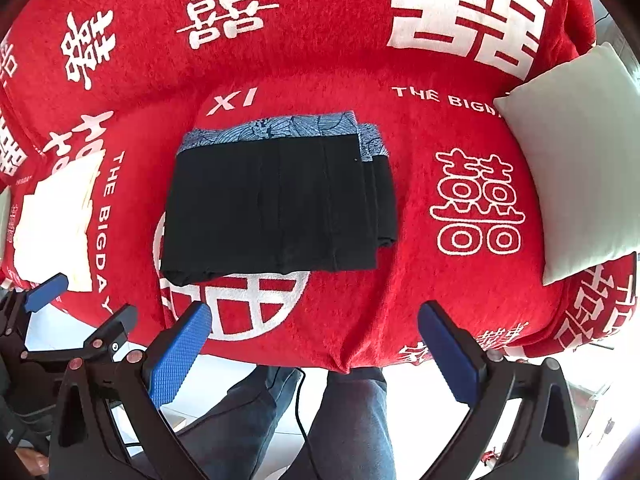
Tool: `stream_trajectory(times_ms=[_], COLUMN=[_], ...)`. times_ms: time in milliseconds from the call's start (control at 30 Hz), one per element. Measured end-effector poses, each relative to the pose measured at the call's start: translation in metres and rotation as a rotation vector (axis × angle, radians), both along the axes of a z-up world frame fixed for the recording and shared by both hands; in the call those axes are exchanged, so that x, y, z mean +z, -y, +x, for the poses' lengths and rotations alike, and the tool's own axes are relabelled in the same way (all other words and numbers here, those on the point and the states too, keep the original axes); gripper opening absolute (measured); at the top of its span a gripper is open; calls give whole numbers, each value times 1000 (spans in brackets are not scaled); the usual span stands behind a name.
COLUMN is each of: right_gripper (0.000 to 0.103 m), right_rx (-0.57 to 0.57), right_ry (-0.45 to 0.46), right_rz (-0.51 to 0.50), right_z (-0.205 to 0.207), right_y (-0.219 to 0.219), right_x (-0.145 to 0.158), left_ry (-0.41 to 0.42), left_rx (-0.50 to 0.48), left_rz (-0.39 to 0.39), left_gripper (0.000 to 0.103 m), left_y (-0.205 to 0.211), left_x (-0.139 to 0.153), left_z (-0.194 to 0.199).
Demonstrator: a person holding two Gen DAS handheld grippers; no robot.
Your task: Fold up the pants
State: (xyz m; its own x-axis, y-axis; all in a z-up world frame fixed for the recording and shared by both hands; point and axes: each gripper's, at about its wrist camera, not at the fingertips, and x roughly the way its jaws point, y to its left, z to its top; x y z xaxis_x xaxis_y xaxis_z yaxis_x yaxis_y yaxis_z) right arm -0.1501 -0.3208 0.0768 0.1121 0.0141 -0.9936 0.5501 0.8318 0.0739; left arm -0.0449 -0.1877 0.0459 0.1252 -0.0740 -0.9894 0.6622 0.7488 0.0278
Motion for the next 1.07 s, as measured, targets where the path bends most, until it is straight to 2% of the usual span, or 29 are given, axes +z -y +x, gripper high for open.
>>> stream_trajectory(times_ms=[667, 1067], right_gripper=[103, 103], right_rx=[2, 25], right_ry=[-16, -24], right_rz=[4, 3], right_z=[8, 15], right_y=[8, 3], right_x=[-9, -13], left_ry=[29, -9], left_rx=[15, 38], left_rz=[11, -22], left_gripper=[103, 103], left_y=[13, 11], left_x=[-2, -6], left_z=[7, 13])
